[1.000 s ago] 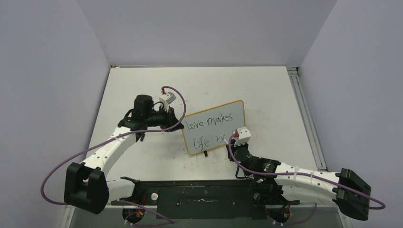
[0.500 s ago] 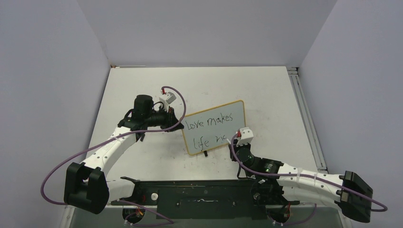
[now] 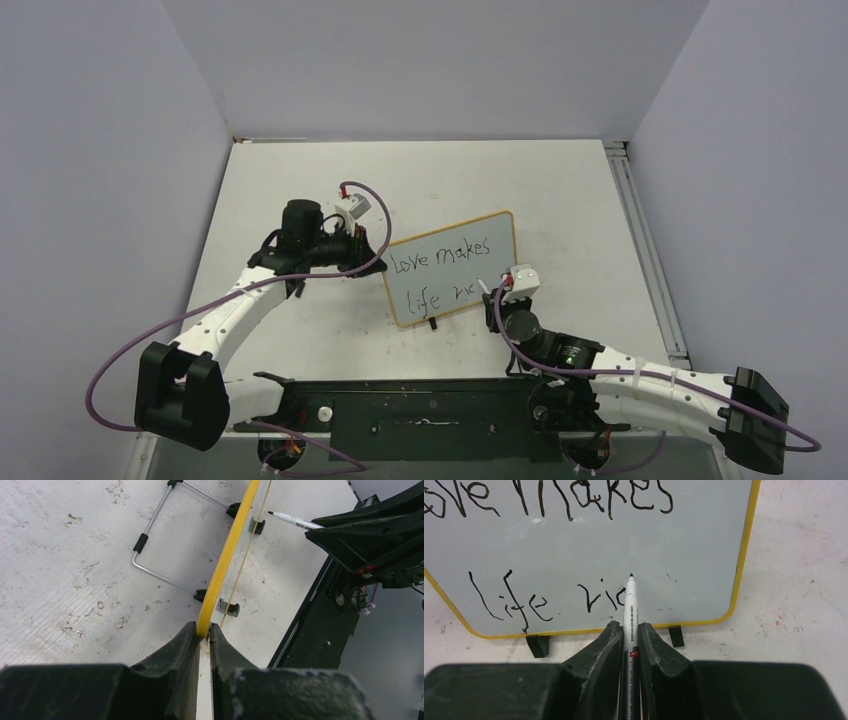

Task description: Write a sentence on the whiteboard

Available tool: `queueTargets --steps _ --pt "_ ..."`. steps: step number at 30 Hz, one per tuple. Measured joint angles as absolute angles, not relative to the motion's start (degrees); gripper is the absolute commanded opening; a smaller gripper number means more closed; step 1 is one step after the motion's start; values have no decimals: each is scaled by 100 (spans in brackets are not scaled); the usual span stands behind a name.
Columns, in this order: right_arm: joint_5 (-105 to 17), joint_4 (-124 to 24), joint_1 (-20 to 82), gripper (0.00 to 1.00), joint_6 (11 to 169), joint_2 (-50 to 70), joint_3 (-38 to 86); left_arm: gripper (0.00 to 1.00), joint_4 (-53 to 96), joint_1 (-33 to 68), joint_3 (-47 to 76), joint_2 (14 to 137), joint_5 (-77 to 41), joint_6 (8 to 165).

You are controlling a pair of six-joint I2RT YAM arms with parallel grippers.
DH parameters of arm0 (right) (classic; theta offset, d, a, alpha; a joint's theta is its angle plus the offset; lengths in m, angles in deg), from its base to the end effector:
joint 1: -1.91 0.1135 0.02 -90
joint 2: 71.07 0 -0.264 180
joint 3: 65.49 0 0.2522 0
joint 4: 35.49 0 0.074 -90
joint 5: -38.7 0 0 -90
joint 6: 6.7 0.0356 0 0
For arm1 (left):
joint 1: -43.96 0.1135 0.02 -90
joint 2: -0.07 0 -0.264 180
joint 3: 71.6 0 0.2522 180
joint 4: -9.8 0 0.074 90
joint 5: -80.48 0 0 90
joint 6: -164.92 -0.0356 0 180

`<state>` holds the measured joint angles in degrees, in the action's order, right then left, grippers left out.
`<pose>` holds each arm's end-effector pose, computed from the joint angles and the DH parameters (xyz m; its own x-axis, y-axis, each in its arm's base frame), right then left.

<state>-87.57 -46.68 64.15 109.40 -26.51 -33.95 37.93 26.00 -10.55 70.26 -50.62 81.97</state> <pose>0.0984 0.1418 0.1998 -0.3748 0.0494 -0.9258 -0.3310 0.9256 0.1834 0.2399 -0.1024 0.2608 -0.6613 0.1171 -0.7409 0.6538 0.5743 -0.4927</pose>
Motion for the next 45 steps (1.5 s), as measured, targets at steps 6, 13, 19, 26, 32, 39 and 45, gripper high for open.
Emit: queueTargets --steps 6,13,19,26,32,39,45 --pt "-8794 -4356 6415 5 10750 -2509 -3393 0 3793 2600 -1055 7026 -5062 8197" --pt "-8805 -4122 6415 5 10637 -2406 -3393 0 3793 2600 -1055 7026 -5065 8197" --pt "-8810 -4008 6415 5 10597 -2185 -3395 0 3793 2600 -1055 7026 -5065 8197" --pt "-8842 -3973 6415 5 10626 -2126 -3395 0 3793 2600 -1055 7026 -5065 8197" --pt "-8849 -4080 6415 5 10759 -2150 -3411 0 3793 2600 -1055 7026 -5065 8197" --pt "-8849 -4327 6415 5 10978 -2258 -3553 0 3793 2600 -1055 7026 -5065 8197" --pt "-8842 -4417 6415 5 11089 -2260 -3583 0 3793 2600 -1055 7026 -5065 8197"
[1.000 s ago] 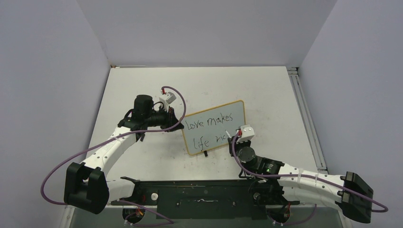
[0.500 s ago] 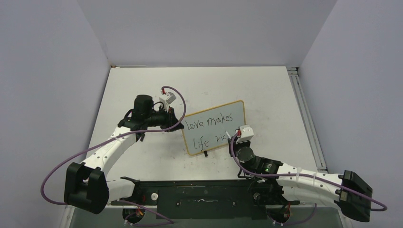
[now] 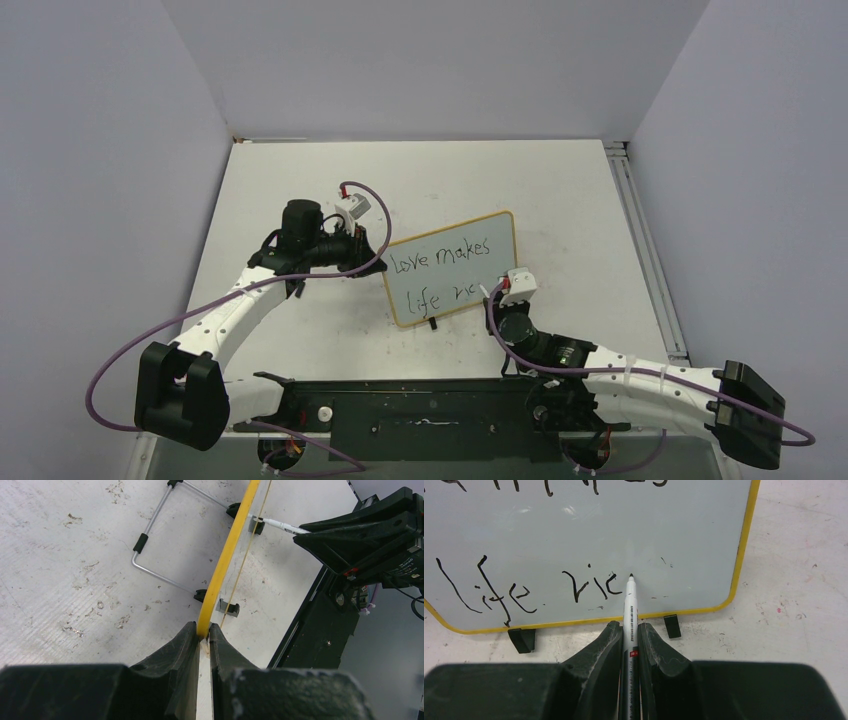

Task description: Write a sentence on the whiteboard

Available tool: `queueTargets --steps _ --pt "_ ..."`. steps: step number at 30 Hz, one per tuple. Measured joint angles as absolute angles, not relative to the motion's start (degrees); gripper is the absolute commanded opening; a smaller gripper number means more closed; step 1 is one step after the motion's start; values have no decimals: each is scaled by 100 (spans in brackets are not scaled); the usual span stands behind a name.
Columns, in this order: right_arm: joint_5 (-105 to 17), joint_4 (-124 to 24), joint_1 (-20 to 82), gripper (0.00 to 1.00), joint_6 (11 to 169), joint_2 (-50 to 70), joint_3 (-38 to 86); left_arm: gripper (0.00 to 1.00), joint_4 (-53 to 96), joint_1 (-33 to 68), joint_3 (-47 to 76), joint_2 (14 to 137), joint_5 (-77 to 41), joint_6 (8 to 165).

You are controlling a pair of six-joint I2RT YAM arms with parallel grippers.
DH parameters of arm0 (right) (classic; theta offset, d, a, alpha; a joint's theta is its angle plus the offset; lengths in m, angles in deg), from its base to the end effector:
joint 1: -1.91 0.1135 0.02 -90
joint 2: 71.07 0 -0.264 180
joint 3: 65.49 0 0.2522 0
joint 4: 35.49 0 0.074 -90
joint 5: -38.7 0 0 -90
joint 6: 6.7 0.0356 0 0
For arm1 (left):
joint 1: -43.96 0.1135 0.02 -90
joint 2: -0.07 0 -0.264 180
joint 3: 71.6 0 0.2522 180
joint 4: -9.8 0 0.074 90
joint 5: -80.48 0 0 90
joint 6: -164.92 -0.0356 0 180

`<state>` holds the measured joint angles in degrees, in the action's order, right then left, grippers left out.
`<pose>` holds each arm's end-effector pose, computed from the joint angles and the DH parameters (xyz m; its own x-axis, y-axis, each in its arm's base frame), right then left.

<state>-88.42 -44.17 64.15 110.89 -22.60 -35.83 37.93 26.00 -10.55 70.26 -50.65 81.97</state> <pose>0.1003 0.1444 0.1826 -0.4019 0.0294 -0.9152 -0.3048 0.9382 0.1640 0.2399 -0.1024 0.2608 -0.6613 0.1172 -0.7409 0.6540 0.5738 -0.4930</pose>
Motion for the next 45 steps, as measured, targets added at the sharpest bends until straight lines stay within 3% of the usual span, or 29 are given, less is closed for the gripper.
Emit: queueTargets --steps 45 --pt "-8906 -3897 6415 5 10564 -1917 -3393 0 3793 2600 -1055 7026 -5067 8219"
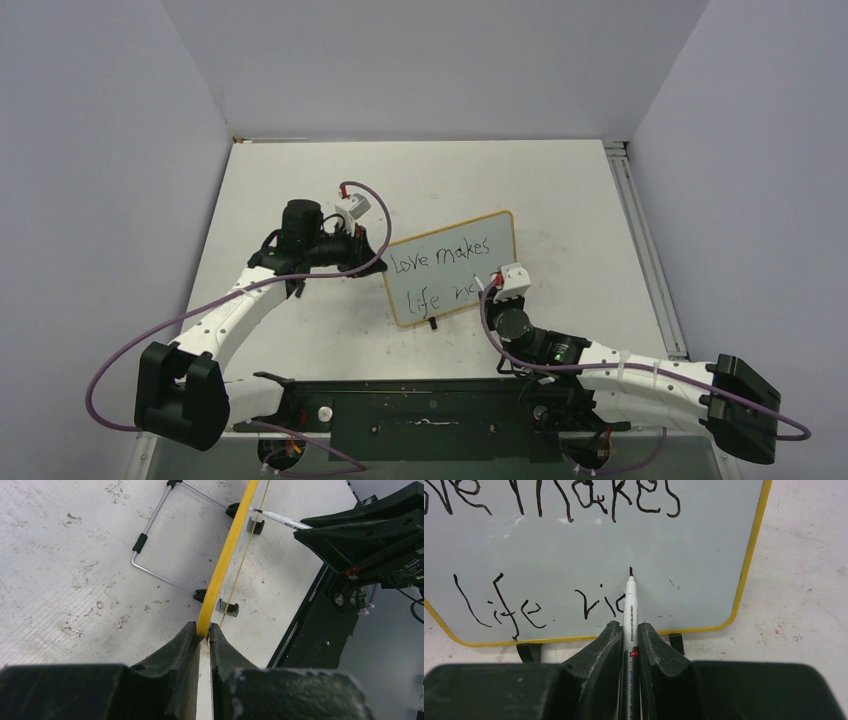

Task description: Write a sentence on the whiteboard

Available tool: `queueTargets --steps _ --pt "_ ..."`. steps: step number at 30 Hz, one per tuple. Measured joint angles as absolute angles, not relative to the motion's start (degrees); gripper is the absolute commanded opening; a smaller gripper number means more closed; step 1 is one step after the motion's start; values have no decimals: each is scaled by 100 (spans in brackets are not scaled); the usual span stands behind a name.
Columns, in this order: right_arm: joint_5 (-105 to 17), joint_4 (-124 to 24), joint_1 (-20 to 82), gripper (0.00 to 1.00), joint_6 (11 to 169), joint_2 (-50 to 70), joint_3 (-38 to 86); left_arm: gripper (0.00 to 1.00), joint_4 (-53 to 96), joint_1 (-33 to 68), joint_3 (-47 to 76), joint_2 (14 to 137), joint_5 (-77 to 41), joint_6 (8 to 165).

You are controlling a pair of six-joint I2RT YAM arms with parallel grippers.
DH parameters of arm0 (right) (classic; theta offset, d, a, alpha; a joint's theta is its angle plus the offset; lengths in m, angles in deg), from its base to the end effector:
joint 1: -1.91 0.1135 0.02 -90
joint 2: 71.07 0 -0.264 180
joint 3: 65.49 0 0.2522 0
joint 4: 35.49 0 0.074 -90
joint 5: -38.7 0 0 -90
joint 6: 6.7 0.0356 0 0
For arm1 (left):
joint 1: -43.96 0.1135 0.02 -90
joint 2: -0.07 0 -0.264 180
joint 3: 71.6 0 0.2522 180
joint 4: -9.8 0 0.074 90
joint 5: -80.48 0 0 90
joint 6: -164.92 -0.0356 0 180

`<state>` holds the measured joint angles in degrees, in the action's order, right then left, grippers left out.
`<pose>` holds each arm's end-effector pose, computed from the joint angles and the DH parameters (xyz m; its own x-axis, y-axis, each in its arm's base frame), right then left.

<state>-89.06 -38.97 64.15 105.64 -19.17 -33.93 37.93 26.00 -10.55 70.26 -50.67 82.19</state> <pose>0.1064 0.1553 0.1923 -0.3407 -0.0022 -0.9402 -0.3342 0.9349 0.1190 0.2399 -0.1024 0.2608 -0.6639 0.1150 -0.7390 0.6516 0.5740 -0.4960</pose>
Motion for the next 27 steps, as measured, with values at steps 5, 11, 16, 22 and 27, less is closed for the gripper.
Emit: queueTargets --steps 5,11,16,22,27 --pt "-8901 -4054 6415 5 10781 -2002 -3435 0 3793 2600 -1055 7026 -5067 8219" --pt "-8893 -4342 6415 5 11026 -2118 -3559 0 3793 2600 -1055 7026 -5067 8219" --pt "-8862 -4485 6424 5 11203 -2133 -3572 0 3793 2600 -1055 7026 -5067 8219" --pt "-8849 -4616 6459 5 11325 -2126 -3572 0 3793 2600 -1055 7026 -5067 8219" --pt "-8838 -4659 6463 5 11402 -2037 -3572 0 3793 2600 -1055 7024 -5069 8221"
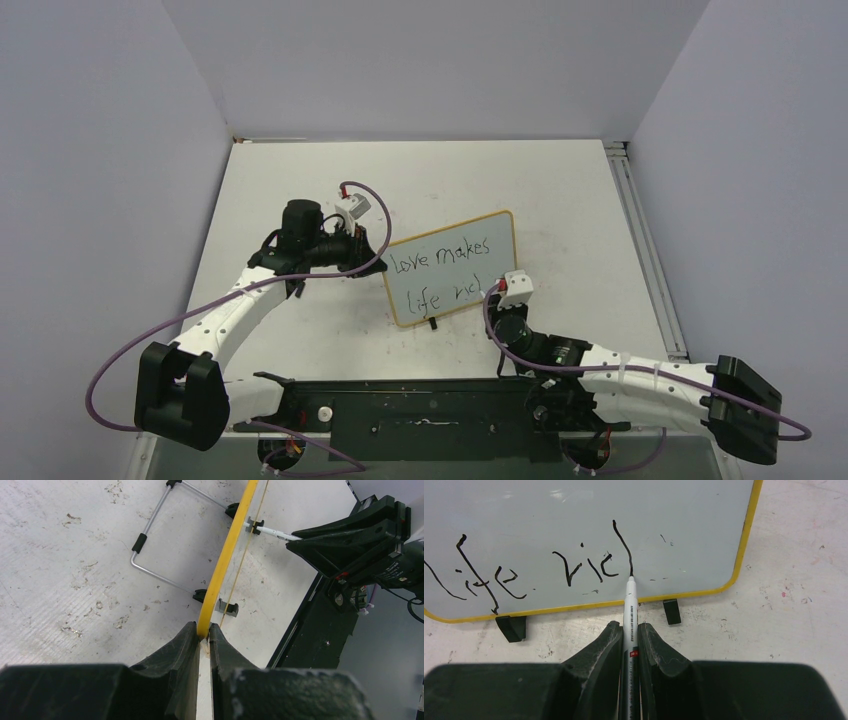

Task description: Write a sentence on the whiteboard

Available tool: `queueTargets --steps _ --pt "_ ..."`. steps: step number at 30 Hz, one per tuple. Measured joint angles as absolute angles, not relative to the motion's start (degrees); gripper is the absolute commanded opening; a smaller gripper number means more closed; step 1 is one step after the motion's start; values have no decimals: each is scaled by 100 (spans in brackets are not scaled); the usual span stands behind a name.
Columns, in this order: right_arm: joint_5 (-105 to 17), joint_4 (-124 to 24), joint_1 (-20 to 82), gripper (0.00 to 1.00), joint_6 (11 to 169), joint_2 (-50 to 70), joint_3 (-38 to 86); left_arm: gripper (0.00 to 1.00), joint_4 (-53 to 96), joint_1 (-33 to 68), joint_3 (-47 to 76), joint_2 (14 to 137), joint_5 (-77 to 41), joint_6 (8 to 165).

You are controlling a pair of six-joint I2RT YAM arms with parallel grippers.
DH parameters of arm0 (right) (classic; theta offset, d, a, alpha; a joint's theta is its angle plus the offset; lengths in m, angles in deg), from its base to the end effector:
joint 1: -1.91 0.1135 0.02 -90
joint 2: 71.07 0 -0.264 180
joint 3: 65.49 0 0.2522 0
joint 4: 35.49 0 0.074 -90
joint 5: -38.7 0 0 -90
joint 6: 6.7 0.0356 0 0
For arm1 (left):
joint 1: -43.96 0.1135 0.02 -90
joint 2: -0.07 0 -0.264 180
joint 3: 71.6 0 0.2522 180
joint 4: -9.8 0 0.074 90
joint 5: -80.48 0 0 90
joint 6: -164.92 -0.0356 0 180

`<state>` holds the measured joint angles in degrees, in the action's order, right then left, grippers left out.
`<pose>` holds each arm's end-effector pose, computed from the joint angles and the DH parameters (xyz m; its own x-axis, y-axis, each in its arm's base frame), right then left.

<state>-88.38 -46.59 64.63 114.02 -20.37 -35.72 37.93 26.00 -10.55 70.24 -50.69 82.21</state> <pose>0.0994 0.1458 0.1734 -0.4515 0.0136 -0.8922 -0.2840 0.9457 0.1582 0.2398 -0.1024 0.2609 -0.6639 0.1148 -0.7390 0.6516 0.5737 -0.4962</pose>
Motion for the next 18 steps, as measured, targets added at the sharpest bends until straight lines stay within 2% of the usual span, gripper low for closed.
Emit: queueTargets --steps 18 --pt "-8858 -4723 6496 5 11284 -2122 -3570 0 3793 2598 -1055 7015 -5067 8221"
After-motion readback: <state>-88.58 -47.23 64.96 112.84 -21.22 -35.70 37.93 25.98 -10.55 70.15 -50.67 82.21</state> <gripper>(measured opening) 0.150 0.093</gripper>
